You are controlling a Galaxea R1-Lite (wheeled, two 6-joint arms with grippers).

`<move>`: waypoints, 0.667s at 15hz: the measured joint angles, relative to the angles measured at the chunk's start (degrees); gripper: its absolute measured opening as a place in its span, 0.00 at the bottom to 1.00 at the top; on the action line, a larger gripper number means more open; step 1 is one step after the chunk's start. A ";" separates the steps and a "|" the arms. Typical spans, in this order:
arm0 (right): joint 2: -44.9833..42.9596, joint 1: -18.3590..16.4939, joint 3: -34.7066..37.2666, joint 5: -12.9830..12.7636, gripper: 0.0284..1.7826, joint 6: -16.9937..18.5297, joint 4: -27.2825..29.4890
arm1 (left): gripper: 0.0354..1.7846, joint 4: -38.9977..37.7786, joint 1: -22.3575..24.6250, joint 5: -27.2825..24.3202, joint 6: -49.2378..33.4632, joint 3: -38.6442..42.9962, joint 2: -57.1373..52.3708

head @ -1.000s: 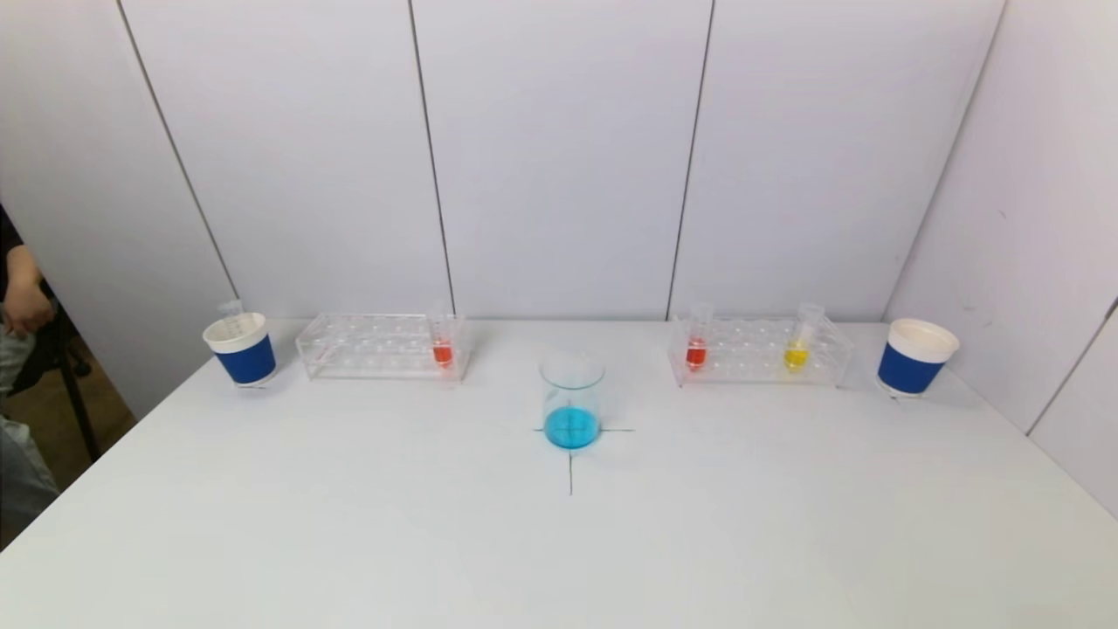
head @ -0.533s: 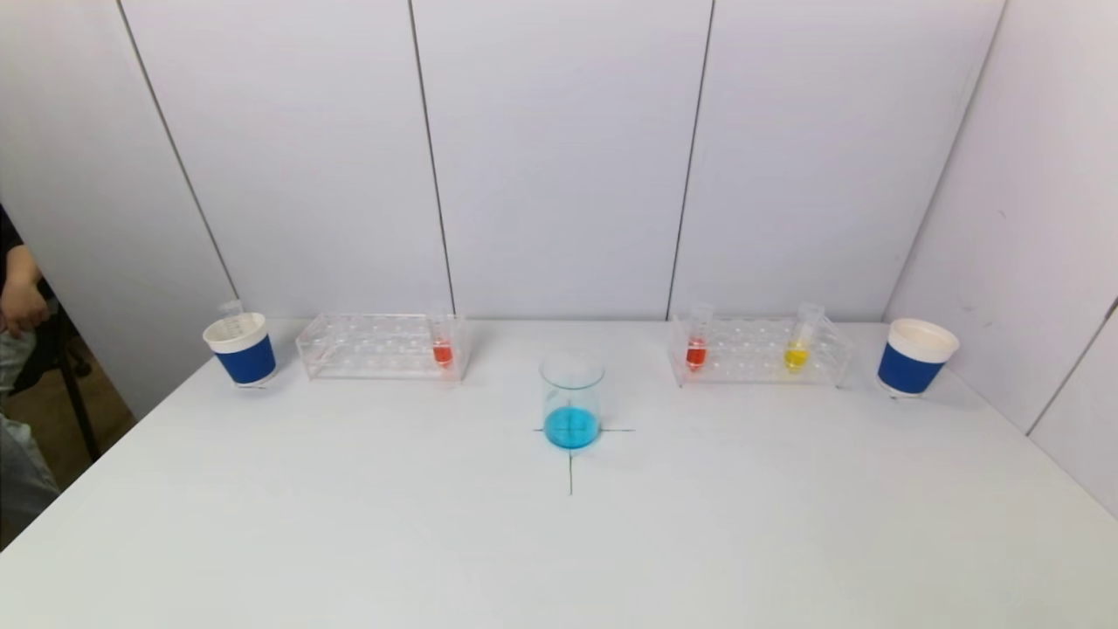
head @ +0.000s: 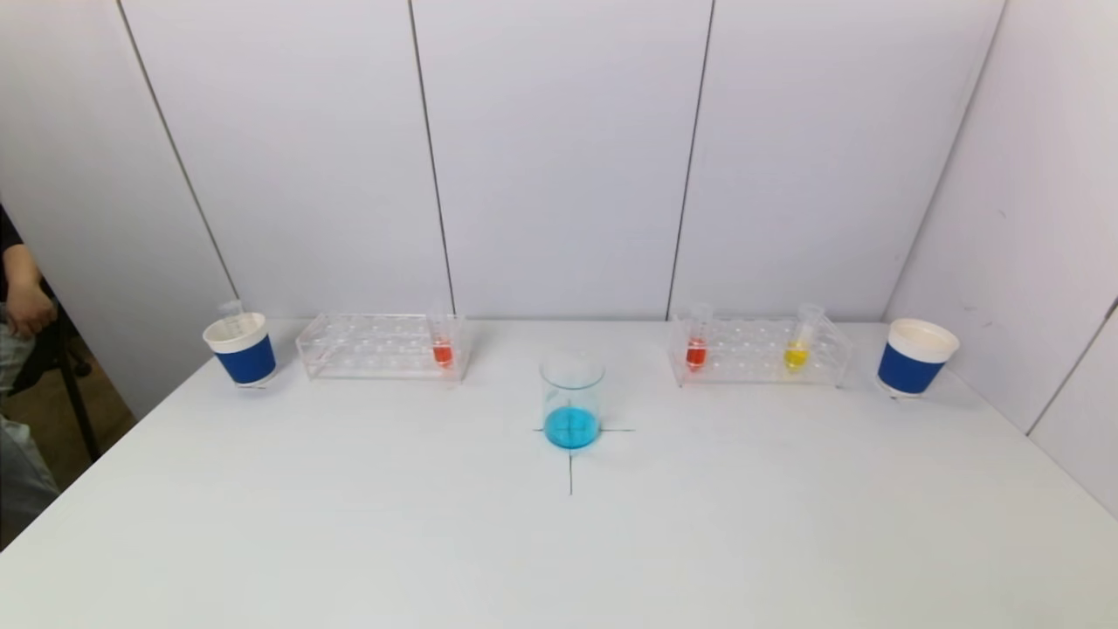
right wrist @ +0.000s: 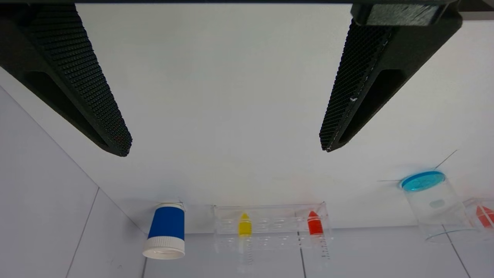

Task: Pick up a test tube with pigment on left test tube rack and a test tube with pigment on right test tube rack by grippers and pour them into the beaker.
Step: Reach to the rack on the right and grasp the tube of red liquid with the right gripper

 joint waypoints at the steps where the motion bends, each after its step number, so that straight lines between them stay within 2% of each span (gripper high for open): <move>1: 0.00 0.00 0.00 -0.02 0.99 0.02 0.00 | 0.99 -0.02 0.00 0.00 0.02 0.00 0.00; 10: 0.00 0.00 0.00 -0.02 0.99 0.02 0.00 | 0.99 -0.02 0.00 0.00 -0.02 0.00 0.00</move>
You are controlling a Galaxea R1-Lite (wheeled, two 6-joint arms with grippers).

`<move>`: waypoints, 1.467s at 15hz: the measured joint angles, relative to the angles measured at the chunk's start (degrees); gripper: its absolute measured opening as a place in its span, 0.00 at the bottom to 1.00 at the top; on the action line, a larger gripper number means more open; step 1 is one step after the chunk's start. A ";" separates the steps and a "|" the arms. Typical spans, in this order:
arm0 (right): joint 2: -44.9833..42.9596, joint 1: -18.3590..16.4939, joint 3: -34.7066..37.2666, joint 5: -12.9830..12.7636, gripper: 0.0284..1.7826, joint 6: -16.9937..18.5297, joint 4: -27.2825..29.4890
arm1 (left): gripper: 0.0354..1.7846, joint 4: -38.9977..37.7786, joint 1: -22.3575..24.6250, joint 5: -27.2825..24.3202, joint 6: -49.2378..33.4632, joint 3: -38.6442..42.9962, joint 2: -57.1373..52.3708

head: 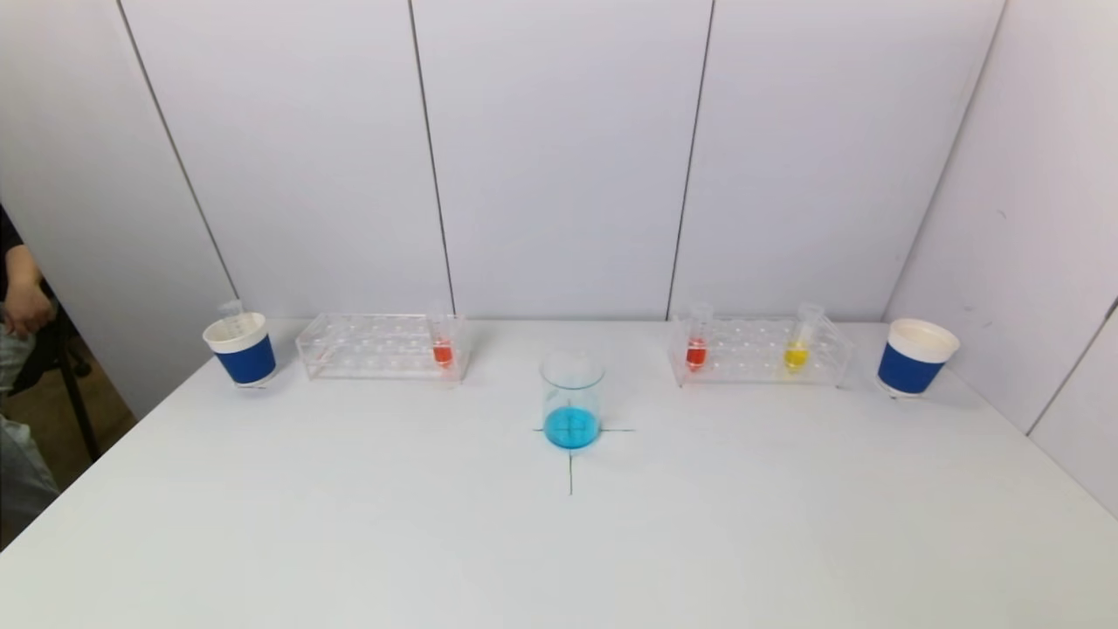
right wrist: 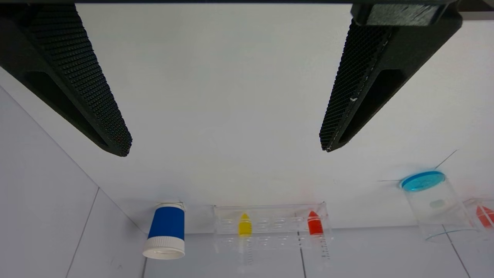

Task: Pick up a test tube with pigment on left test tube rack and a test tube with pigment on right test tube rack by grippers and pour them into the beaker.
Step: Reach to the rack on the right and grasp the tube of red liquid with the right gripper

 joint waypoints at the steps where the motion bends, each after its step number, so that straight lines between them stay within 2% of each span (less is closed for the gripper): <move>1: 0.00 0.00 0.00 -0.01 0.99 0.00 0.00 | 0.99 0.00 0.00 0.00 0.00 0.00 0.00; 10: 0.02 0.00 -1.29 -0.39 0.99 -0.49 0.17 | 0.99 0.00 0.00 0.00 0.02 0.00 0.00; 14: 3.35 0.04 -10.78 0.38 0.99 -0.51 3.47 | 0.99 -0.02 0.00 0.00 0.00 0.00 0.00; 22: 23.56 0.20 -27.26 0.52 0.99 -0.68 2.78 | 0.99 0.00 0.00 0.00 0.00 0.00 0.00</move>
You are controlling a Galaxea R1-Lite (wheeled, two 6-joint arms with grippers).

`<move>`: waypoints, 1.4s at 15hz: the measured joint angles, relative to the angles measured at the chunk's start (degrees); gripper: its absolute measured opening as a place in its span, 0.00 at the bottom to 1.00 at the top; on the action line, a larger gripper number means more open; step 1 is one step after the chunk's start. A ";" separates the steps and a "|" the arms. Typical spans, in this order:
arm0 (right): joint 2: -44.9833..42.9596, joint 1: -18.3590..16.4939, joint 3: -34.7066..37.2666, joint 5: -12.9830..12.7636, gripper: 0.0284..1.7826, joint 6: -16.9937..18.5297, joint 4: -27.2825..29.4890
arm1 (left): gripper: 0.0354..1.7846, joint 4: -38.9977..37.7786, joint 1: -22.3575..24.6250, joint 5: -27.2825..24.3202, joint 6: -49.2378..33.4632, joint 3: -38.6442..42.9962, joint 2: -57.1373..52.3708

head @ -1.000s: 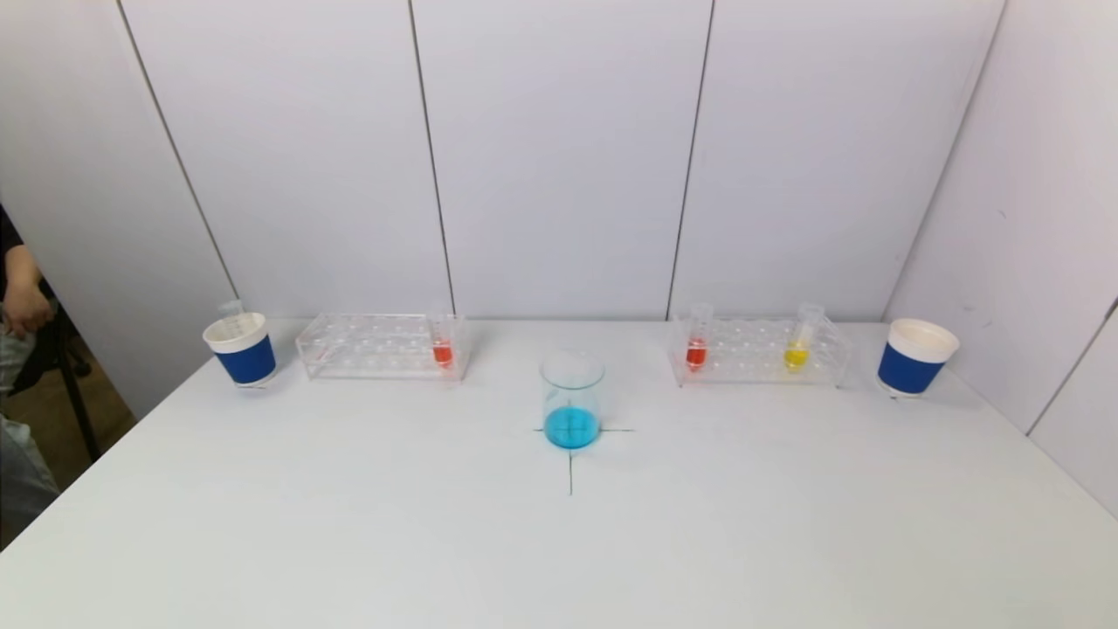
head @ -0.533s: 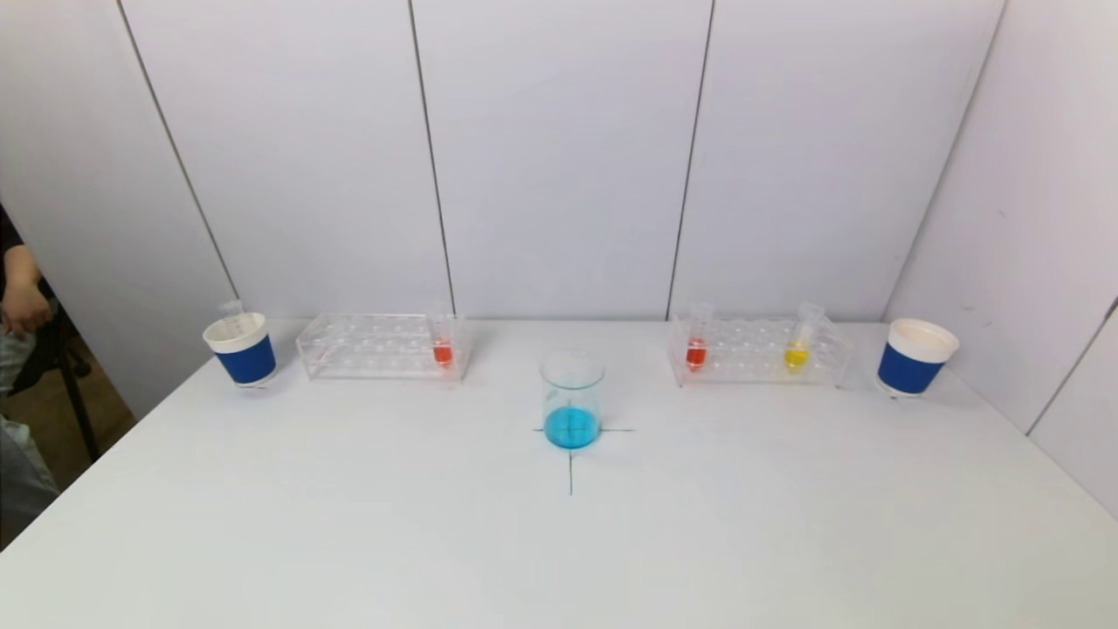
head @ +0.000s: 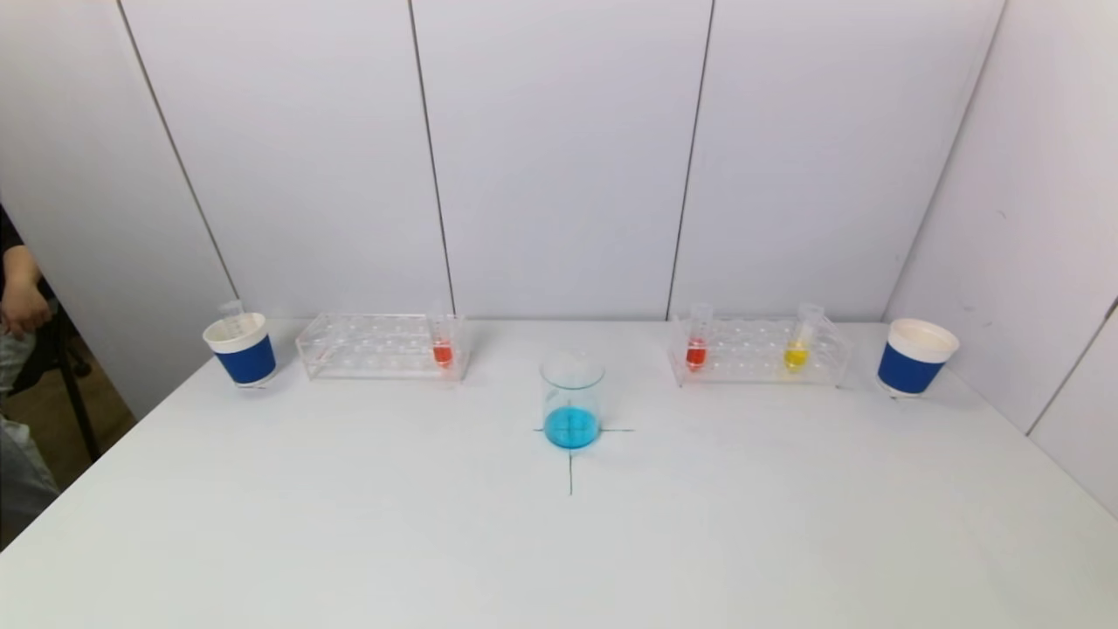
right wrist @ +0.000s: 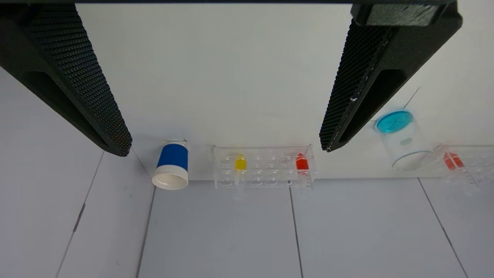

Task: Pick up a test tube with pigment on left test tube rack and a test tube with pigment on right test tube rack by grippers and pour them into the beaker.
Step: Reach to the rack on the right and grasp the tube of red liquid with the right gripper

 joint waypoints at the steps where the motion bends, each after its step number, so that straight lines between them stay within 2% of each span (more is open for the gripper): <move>1: 3.50 0.11 -1.88 -0.01 0.99 -0.04 -0.59 | 0.99 0.00 0.00 0.02 0.02 0.00 0.00; 6: 20.55 0.72 -10.72 -0.63 0.99 -0.59 -8.09 | 0.99 0.00 -0.02 0.00 0.02 0.00 0.00; 8: 26.82 1.79 -15.10 -1.72 0.99 -0.67 -10.33 | 0.99 0.00 0.00 0.00 0.02 0.00 0.00; 10: 32.57 5.74 -18.97 -5.50 0.99 -0.69 -11.15 | 0.99 0.00 0.00 0.00 0.02 0.00 0.00; 15: 45.53 20.10 -23.17 -19.52 0.99 -0.67 -19.20 | 0.99 0.00 0.00 -0.01 0.02 0.00 0.00; 17: 50.03 23.60 -23.37 -22.36 0.99 -0.39 -23.03 | 0.99 0.00 0.00 0.00 0.00 0.00 0.00; 21: 57.77 26.88 -23.09 -23.66 0.99 0.09 -29.95 | 0.99 0.00 -0.02 -0.01 0.00 0.00 0.00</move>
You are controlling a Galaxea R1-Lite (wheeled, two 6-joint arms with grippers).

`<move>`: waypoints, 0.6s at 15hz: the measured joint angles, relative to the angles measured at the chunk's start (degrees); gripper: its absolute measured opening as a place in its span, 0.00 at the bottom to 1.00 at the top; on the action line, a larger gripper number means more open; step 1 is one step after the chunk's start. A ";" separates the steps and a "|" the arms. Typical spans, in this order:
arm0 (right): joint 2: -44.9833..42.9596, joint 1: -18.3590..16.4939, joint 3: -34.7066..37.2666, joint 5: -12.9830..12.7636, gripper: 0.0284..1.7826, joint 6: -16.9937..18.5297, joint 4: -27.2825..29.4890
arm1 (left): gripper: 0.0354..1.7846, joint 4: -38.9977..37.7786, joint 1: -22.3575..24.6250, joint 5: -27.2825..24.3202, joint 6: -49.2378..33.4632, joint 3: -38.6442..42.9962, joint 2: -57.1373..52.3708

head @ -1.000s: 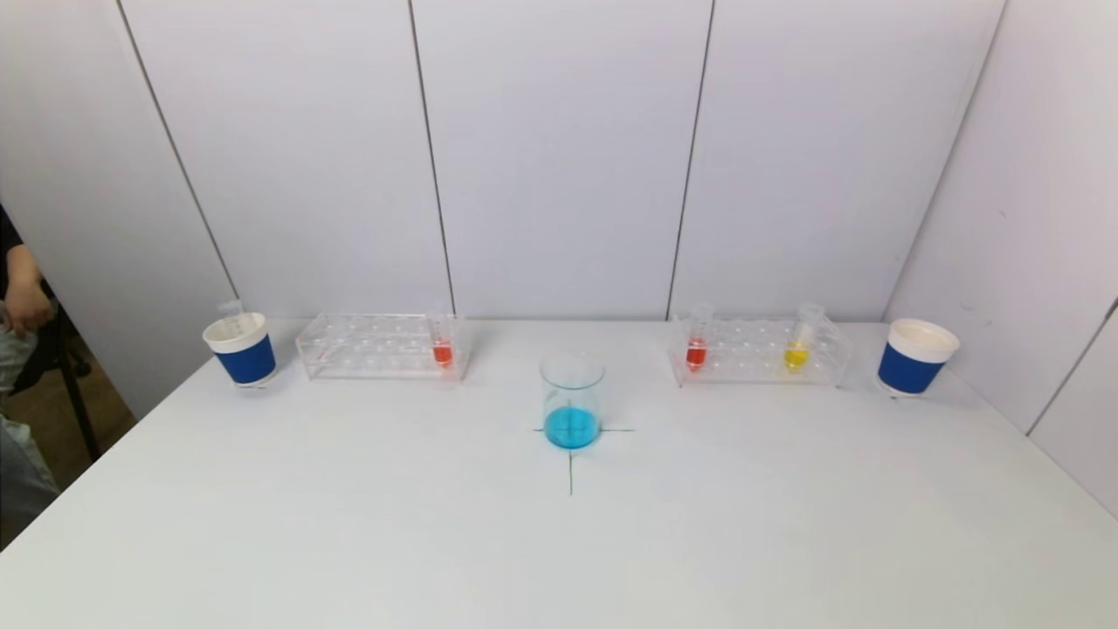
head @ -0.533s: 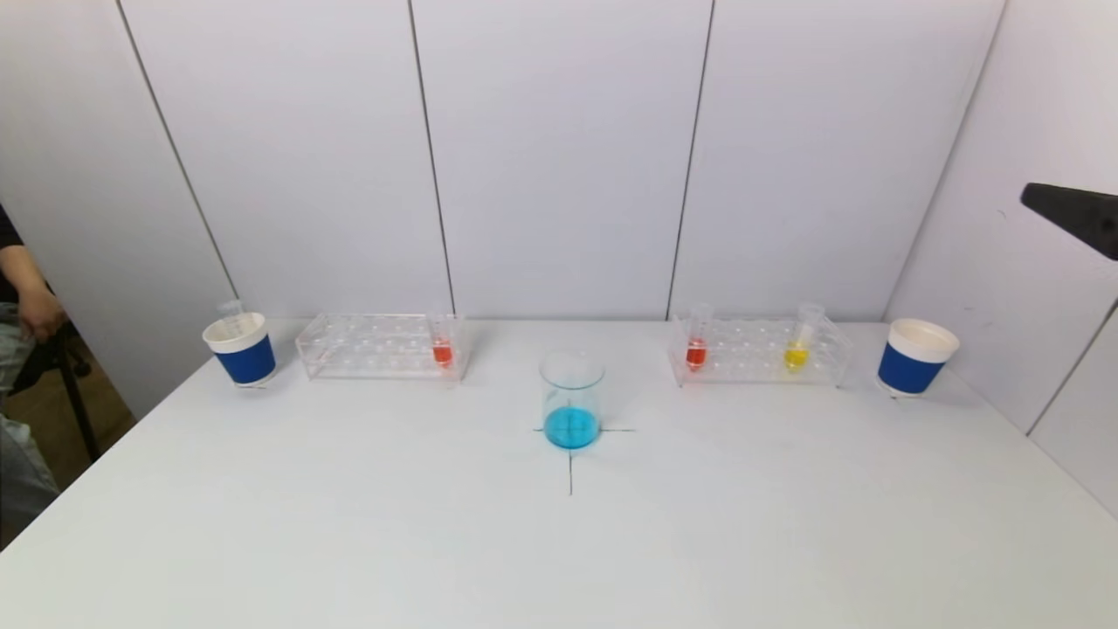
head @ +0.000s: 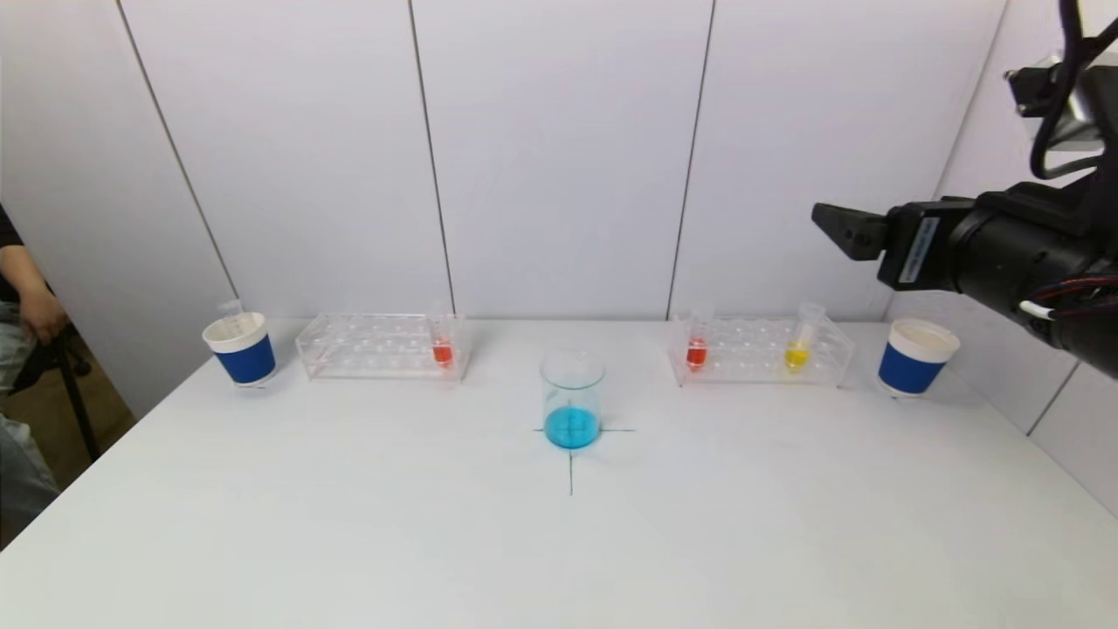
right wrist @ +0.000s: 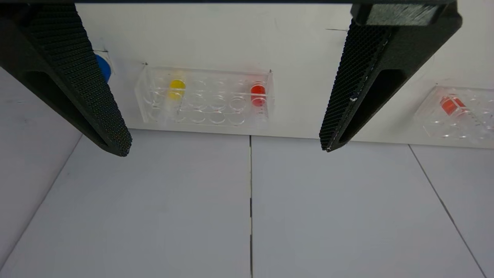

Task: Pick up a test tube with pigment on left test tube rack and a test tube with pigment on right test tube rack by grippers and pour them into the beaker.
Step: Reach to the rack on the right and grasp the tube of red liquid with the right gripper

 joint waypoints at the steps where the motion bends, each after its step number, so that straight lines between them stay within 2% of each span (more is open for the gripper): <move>1: 1.60 0.44 0.35 -0.24 0.99 0.33 -1.49 | 0.99 0.00 0.02 0.01 0.02 0.00 0.00; 4: 6.07 1.43 3.77 -0.33 0.99 1.15 -7.94 | 0.99 0.00 0.00 0.01 0.02 0.00 0.00; 9: 14.51 1.65 9.29 -0.46 0.99 1.15 -22.63 | 0.99 0.00 0.00 0.01 0.02 0.00 0.00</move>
